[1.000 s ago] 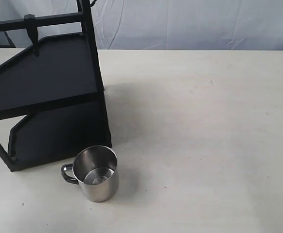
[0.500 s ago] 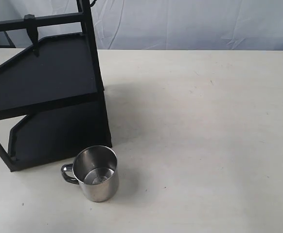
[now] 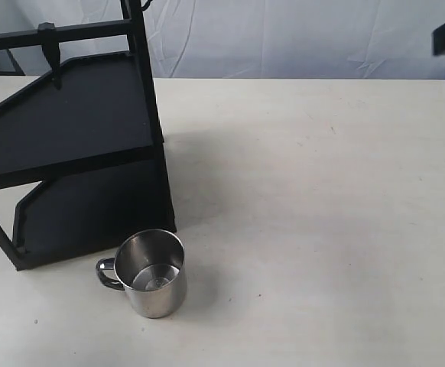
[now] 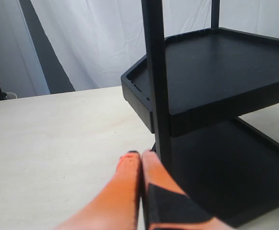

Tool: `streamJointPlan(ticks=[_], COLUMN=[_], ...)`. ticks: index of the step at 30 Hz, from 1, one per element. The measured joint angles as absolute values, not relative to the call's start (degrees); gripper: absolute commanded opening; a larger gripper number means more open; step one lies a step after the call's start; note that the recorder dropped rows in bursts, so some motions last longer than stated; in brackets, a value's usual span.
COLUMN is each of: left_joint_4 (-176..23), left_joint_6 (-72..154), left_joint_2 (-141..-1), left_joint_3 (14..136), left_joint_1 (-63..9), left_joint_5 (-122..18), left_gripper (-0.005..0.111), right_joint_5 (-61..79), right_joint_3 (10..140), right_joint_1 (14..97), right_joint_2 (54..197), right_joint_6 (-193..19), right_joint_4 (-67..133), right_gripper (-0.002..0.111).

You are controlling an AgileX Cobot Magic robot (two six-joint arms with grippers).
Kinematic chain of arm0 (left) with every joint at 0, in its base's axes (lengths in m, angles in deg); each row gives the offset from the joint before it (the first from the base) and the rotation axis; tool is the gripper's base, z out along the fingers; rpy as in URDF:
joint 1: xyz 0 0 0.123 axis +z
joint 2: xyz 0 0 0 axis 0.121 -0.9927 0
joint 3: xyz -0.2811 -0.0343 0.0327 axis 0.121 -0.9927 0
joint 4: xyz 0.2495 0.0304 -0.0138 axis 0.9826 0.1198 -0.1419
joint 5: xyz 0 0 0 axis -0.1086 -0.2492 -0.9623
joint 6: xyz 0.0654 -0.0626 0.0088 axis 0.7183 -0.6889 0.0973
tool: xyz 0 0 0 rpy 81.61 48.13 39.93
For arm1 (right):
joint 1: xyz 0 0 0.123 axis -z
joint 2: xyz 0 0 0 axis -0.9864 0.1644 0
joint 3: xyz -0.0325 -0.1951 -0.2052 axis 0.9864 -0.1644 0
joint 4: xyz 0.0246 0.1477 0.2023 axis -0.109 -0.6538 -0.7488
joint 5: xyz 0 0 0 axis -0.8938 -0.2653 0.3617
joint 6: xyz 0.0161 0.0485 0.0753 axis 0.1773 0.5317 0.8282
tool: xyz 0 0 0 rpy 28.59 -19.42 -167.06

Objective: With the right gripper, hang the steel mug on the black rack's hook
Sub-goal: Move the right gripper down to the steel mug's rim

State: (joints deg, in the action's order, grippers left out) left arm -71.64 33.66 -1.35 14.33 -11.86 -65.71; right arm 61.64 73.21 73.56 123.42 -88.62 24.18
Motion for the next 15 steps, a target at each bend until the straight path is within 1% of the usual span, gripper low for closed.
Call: streamJointPlan(ticks=[5,10,12,14,15], left_joint_4=[-71.64,-71.64,-71.64,-71.64,-71.64], left_joint_6=[33.66,33.66,33.66,33.66,33.66], left_joint_2=[-1.35,-1.35,-1.35,-1.35,-1.35], left_joint_3=[14.33,14.33,14.33,14.33,14.33], left_joint_1=[-11.86,-11.86,-11.86,-11.86,-11.86], left_joint_5=[-65.71,-65.71,-65.71,-65.71,-65.71], left_gripper=[0.002,0.002,0.002,0.002,0.002], right_joint_5=[64.7,58.98,57.33,56.99,57.21], right_joint_3=[74.21,74.21,74.23,74.23,74.33], right_joint_1=[62.22,52.38,50.11,48.62,48.27], right_joint_2=[133.52,140.39,142.55,144.86,145.76], right_joint_6=[-86.59,-83.42,-83.44,-85.09,-86.19], right_joint_4=[24.92,23.45,21.18,17.82,15.96], right_gripper=[-0.001,0.001,0.01,0.027,0.039])
